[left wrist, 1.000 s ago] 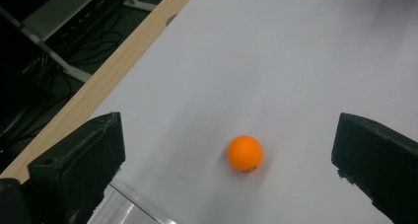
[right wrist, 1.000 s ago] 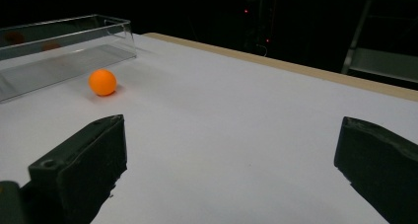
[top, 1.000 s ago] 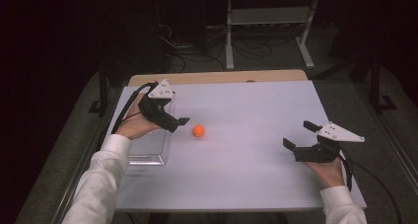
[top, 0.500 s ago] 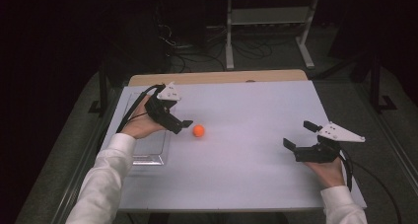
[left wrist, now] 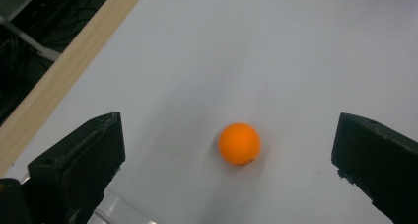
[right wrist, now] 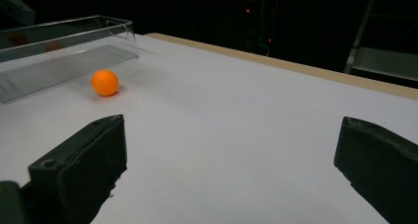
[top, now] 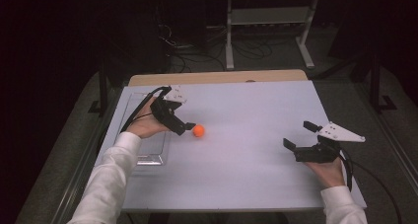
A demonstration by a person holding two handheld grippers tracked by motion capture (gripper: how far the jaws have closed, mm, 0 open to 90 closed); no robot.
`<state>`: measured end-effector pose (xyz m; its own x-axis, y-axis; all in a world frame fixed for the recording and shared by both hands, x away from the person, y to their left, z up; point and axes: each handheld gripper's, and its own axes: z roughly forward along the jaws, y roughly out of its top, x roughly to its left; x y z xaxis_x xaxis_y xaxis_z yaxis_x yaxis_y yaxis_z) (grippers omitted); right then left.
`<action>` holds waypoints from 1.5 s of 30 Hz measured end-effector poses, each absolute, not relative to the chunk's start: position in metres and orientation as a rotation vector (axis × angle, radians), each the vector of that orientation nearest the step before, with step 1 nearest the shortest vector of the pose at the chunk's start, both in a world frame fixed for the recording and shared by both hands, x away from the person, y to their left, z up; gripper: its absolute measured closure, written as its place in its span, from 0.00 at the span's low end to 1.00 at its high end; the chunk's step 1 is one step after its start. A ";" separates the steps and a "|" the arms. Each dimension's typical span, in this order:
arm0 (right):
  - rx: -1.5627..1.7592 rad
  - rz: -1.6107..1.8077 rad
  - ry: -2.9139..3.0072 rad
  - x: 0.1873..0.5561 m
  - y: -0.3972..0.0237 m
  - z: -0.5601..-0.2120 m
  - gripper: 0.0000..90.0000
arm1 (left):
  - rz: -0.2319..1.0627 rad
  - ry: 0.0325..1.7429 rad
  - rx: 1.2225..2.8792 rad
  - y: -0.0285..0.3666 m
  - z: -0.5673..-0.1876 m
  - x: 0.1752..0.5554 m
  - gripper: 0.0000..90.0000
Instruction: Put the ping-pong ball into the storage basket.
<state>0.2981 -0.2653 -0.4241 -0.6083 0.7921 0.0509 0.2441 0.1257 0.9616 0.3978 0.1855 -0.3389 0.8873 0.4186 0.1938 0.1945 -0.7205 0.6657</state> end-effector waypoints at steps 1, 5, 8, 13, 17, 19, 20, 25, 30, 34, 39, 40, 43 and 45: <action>0.995 1.503 1.929 0.298 -0.265 -0.424 0.00 | 0.436 0.441 2.385 0.185 -0.340 0.399 0.00; 0.996 1.505 1.930 0.298 -0.265 -0.424 0.00 | 0.423 0.443 2.403 0.182 -0.345 0.403 0.00; 0.998 1.504 1.930 0.298 -0.265 -0.424 0.00 | 0.413 0.440 2.417 0.180 -0.349 0.405 0.00; 0.999 1.504 1.931 0.298 -0.266 -0.424 0.00 | 0.378 0.429 2.442 0.175 -0.355 0.409 0.00; 0.999 1.504 1.933 0.298 -0.265 -0.424 0.00 | 0.368 0.426 2.458 0.172 -0.359 0.411 0.00; 0.998 1.504 1.932 0.298 -0.266 -0.424 0.00 | 0.363 0.426 2.472 0.171 -0.361 0.412 0.00; 0.999 1.504 1.932 0.298 -0.266 -0.424 0.00 | 0.362 0.426 2.478 0.170 -0.362 0.413 0.00; 0.999 1.505 1.929 0.298 -0.266 -0.424 0.00 | 0.334 0.420 2.515 0.166 -0.368 0.416 0.00; 0.998 1.506 1.928 0.298 -0.267 -0.424 0.00 | 0.318 0.414 2.520 0.161 -0.369 0.419 0.00; 1.001 1.507 1.925 0.298 -0.267 -0.424 0.00 | 0.313 0.405 2.543 0.158 -0.372 0.423 0.00; 1.000 1.508 1.921 0.298 -0.268 -0.424 0.00 | 0.274 0.403 2.569 0.155 -0.378 0.425 0.00; 1.002 1.509 1.919 0.298 -0.268 -0.424 0.00 | 0.271 0.404 2.574 0.154 -0.379 0.425 0.00; 1.006 1.510 1.918 0.298 -0.269 -0.424 0.00 | 0.263 0.401 2.596 0.153 -0.383 0.426 0.00; 1.007 1.511 1.916 0.298 -0.269 -0.424 0.00 | 0.261 0.399 2.604 0.152 -0.384 0.427 0.00</action>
